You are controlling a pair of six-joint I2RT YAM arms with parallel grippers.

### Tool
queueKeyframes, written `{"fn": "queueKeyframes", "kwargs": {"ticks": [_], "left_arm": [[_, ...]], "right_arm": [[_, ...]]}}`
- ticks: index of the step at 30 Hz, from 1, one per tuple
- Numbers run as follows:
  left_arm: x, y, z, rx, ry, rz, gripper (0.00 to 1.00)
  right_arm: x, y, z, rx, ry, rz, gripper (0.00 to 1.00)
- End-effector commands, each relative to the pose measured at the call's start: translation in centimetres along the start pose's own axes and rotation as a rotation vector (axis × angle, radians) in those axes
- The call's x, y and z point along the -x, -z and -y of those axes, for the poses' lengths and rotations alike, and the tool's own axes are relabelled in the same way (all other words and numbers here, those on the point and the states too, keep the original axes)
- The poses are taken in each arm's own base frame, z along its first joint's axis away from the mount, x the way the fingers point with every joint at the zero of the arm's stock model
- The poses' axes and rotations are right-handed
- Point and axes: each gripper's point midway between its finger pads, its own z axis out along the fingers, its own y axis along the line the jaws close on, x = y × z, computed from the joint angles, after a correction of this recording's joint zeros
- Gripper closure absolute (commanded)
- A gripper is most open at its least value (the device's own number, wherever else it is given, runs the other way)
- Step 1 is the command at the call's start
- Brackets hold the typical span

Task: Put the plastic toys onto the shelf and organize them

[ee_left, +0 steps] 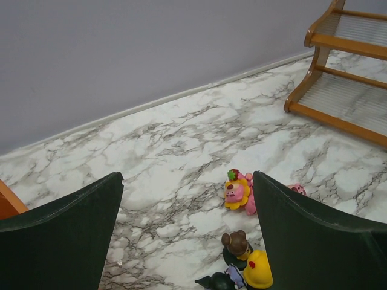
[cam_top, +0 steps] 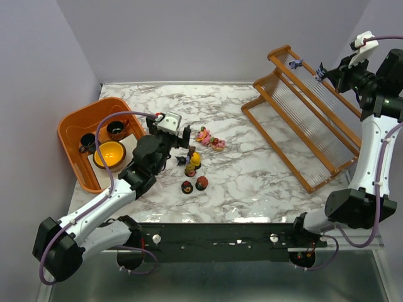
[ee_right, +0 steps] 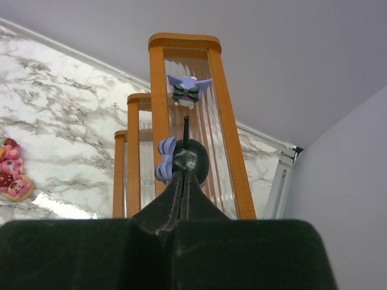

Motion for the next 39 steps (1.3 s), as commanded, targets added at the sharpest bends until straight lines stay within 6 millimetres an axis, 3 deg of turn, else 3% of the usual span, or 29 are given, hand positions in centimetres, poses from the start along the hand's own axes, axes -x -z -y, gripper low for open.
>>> {"fn": "queueKeyframes", "kwargs": {"ticks": [1, 23, 39], "left_arm": [[0.0, -0.3, -0.3, 0.019, -0.002, 0.017, 0.01], [-0.3, -0.4, 0.4, -0.022, -0.006, 0.011, 0.01], [-0.6, -0.6, 0.9, -0.045, -0.012, 0.002, 0.01]], "right_arm": [[0.1, -0.2, -0.1, 0.07, -0.008, 0.02, 0.99], [-3.4, -2.8, 1.0, 0.126, -0.086, -0.044, 0.99], [-4.4, -3.8, 1.7, 0.122, -0.105, -0.059, 0.99]]}}
